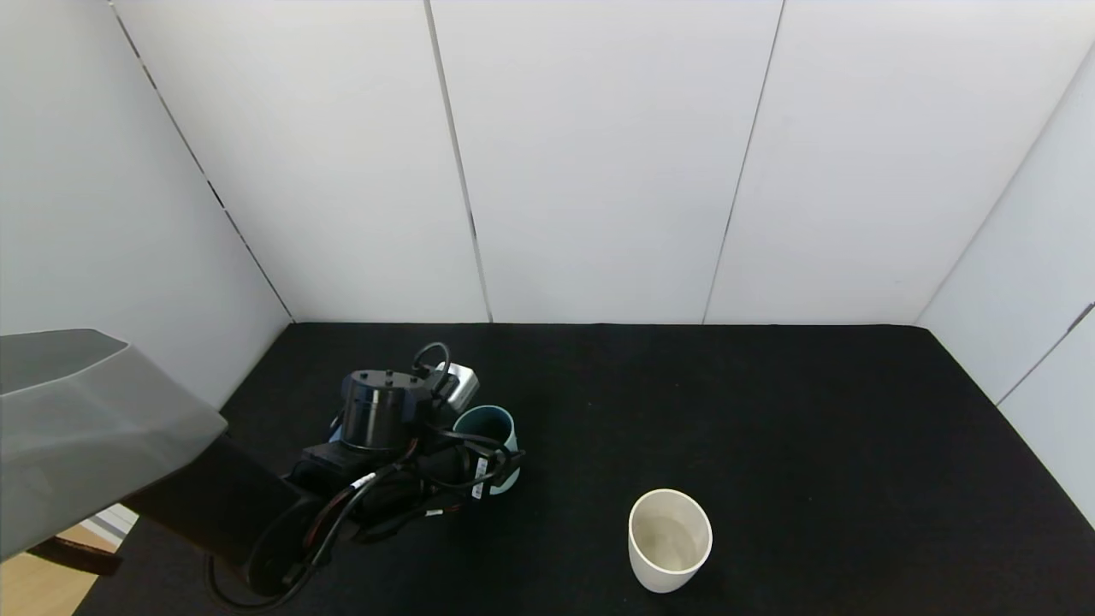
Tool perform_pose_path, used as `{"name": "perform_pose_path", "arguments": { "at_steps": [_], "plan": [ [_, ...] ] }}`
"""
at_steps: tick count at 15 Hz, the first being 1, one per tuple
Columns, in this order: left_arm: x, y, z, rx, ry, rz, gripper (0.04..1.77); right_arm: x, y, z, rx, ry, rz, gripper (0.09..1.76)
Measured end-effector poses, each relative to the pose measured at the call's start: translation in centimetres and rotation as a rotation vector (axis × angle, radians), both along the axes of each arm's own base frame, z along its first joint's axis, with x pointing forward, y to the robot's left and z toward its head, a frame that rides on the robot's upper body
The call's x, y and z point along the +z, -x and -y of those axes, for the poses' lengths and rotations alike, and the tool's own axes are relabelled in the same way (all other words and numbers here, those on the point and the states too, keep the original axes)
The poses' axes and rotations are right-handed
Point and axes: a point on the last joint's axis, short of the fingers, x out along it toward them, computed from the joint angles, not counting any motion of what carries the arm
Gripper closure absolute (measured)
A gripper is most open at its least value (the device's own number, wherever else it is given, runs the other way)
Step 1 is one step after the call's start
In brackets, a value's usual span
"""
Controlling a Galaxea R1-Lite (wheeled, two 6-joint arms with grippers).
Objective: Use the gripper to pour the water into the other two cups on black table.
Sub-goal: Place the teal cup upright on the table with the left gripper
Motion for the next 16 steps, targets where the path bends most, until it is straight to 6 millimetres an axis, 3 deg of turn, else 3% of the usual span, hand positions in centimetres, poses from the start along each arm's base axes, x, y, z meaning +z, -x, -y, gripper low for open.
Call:
{"name": "perform_pose_path", "arguments": {
  "at_steps": [8, 16],
  "plan": [
    [1.1, 0.7, -0.5, 0.006, 0.012, 0.028, 0.17, 0.0, 0.0, 0.0, 0.000, 0.000, 0.001, 0.14],
    [5.8, 4.1, -2.1, 0.024, 0.068, 0.176, 0.12, 0.0, 0.0, 0.0, 0.000, 0.000, 0.000, 0.14]
  ]
}}
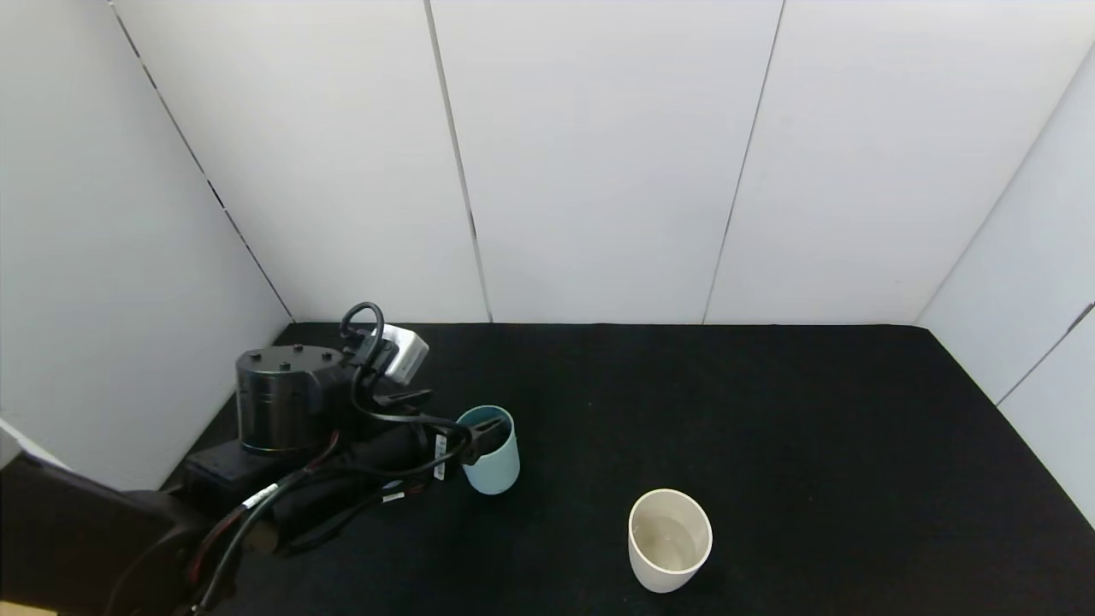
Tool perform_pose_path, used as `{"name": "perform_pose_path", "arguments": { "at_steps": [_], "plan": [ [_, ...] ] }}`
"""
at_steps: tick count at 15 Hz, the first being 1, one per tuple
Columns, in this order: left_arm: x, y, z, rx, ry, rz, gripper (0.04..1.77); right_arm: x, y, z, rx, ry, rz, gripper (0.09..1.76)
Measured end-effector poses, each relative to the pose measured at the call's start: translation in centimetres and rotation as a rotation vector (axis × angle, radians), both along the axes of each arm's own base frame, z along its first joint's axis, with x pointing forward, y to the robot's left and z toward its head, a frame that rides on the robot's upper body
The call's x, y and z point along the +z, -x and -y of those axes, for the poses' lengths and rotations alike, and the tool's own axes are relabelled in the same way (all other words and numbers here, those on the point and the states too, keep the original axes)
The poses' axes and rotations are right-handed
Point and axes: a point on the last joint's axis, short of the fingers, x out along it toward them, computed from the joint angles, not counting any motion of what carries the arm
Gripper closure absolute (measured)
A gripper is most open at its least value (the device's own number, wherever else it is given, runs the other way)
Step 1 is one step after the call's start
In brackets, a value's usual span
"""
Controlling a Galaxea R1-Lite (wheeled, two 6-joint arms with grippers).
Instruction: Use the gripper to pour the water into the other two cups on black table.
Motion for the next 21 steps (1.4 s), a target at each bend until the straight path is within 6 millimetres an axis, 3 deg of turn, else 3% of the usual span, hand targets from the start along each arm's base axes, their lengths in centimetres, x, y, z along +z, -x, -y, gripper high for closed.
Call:
{"name": "perform_pose_path", "arguments": {
  "at_steps": [6, 12, 17, 21],
  "plan": [
    [2.4, 4.8, -2.1, 0.062, 0.007, 0.076, 0.11, 0.0, 0.0, 0.0, 0.000, -0.001, 0.001, 0.14],
    [4.3, 11.5, -5.8, 0.110, 0.016, 0.152, 0.11, 0.0, 0.0, 0.0, 0.000, 0.000, 0.000, 0.14],
    [3.1, 18.1, -9.2, 0.166, 0.028, 0.165, 0.10, 0.0, 0.0, 0.0, 0.000, 0.000, 0.000, 0.14],
    [1.7, 22.2, -10.5, 0.249, 0.045, 0.228, 0.10, 0.0, 0.0, 0.0, 0.000, 0.001, 0.000, 0.14]
  ]
}}
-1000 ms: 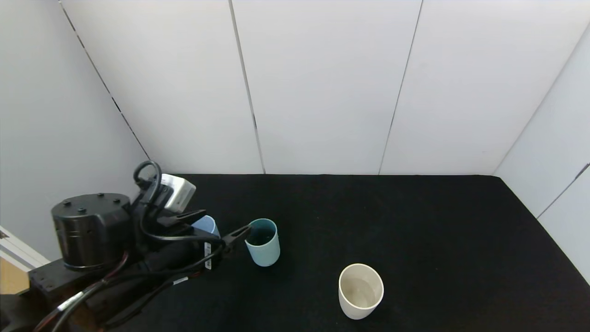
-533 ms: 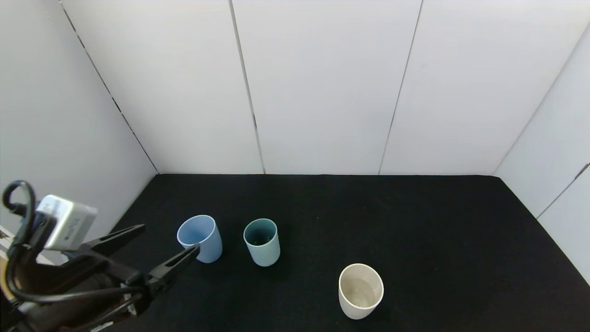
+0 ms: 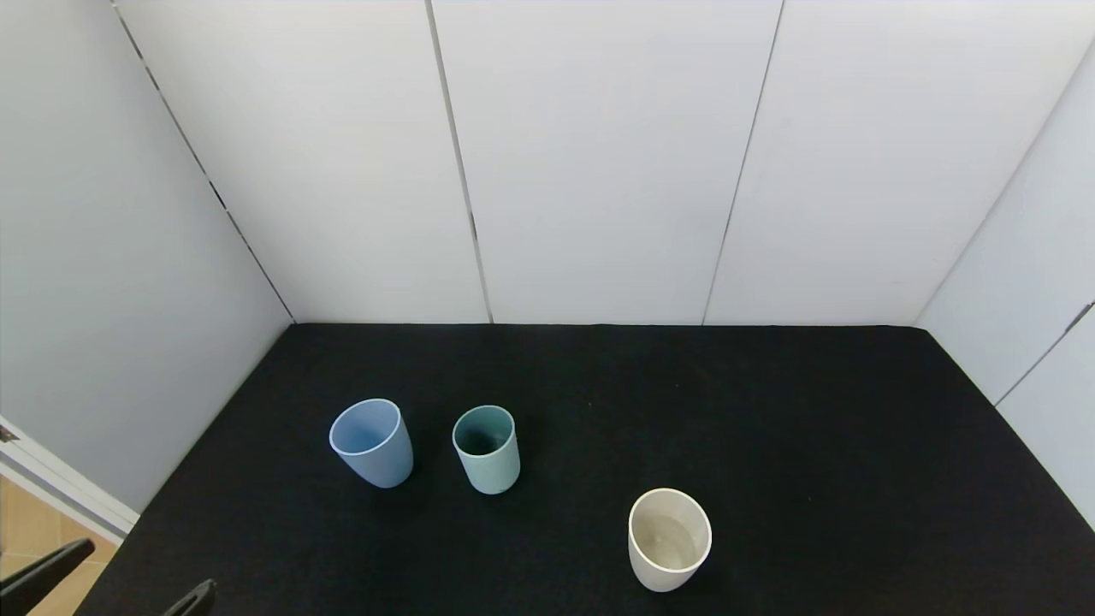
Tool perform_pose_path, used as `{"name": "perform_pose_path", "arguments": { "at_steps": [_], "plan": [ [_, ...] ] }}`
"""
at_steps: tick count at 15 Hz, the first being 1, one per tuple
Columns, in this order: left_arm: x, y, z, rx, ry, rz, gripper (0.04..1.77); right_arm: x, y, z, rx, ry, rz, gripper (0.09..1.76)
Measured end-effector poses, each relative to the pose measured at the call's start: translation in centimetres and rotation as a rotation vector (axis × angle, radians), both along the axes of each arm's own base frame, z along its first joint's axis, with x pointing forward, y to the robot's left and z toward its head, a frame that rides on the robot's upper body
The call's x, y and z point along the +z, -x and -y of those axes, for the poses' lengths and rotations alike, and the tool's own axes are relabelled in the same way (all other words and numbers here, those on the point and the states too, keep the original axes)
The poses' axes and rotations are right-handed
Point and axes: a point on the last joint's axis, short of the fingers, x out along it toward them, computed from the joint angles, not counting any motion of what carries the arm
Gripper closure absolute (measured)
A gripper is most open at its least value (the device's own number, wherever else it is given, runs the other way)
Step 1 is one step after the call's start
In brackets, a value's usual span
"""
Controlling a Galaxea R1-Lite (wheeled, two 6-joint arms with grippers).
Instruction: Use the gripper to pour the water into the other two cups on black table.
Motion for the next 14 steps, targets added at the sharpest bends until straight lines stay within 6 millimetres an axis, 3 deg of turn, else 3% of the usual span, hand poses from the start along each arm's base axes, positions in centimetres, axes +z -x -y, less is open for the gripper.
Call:
{"name": "perform_pose_path", "arguments": {
  "at_steps": [5, 14],
  "plan": [
    [-1.3, 3.3, -0.4, 0.079, 0.008, 0.118, 0.10, 0.0, 0.0, 0.0, 0.000, -0.001, 0.000, 0.14],
    [-3.9, 6.6, -0.6, 0.167, -0.041, 0.272, 0.09, 0.0, 0.0, 0.0, 0.000, 0.000, 0.000, 0.14]
  ]
}}
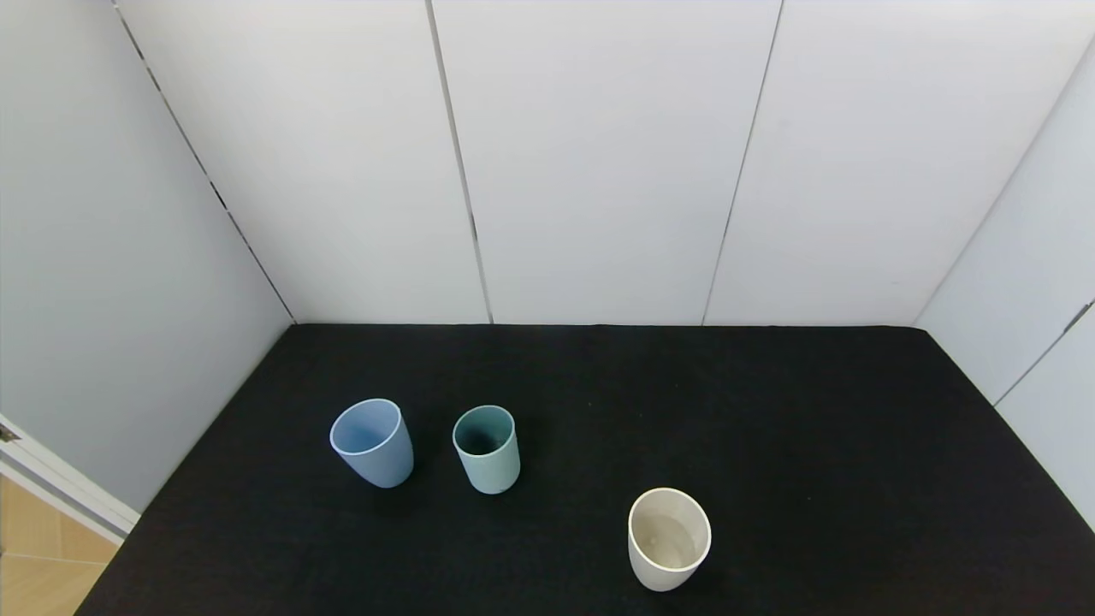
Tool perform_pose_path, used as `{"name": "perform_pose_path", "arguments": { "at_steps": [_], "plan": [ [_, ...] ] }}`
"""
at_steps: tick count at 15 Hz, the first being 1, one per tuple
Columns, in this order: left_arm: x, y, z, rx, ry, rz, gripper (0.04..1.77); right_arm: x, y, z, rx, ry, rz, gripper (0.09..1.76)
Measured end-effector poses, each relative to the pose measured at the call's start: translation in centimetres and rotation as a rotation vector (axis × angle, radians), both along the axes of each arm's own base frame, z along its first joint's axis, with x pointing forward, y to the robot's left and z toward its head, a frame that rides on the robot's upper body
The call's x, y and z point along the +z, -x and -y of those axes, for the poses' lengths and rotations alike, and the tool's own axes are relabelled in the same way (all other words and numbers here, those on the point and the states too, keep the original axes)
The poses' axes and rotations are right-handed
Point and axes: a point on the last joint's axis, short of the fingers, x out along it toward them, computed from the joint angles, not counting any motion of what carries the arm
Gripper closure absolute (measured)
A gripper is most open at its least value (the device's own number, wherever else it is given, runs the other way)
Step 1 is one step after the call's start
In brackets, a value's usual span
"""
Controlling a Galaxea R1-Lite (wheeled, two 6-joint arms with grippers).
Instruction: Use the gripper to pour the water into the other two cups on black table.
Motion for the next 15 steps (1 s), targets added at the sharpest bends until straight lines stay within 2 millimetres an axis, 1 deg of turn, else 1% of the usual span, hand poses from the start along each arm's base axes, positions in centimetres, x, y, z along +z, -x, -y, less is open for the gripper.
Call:
{"name": "perform_pose_path", "arguments": {
  "at_steps": [1, 3, 8, 10, 15],
  "plan": [
    [-0.1, 0.1, 0.0, 0.012, -0.007, 0.015, 0.09, 0.0, 0.0, 0.0, 0.000, 0.000, 0.000, 0.14],
    [-0.8, 0.2, 0.0, 0.019, -0.016, -0.010, 0.09, 0.0, 0.0, 0.0, 0.000, 0.000, 0.000, 0.14],
    [-2.7, 0.1, 0.0, -0.001, -0.030, -0.173, 0.09, 0.0, 0.0, 0.0, 0.000, 0.000, 0.000, 0.14],
    [-2.8, 0.1, 0.0, -0.014, 0.014, -0.182, 0.09, 0.0, 0.0, 0.0, 0.000, 0.000, 0.000, 0.14],
    [-2.8, 0.1, 0.0, -0.014, 0.027, -0.181, 0.09, 0.0, 0.0, 0.0, 0.000, 0.000, 0.000, 0.14]
  ]
}}
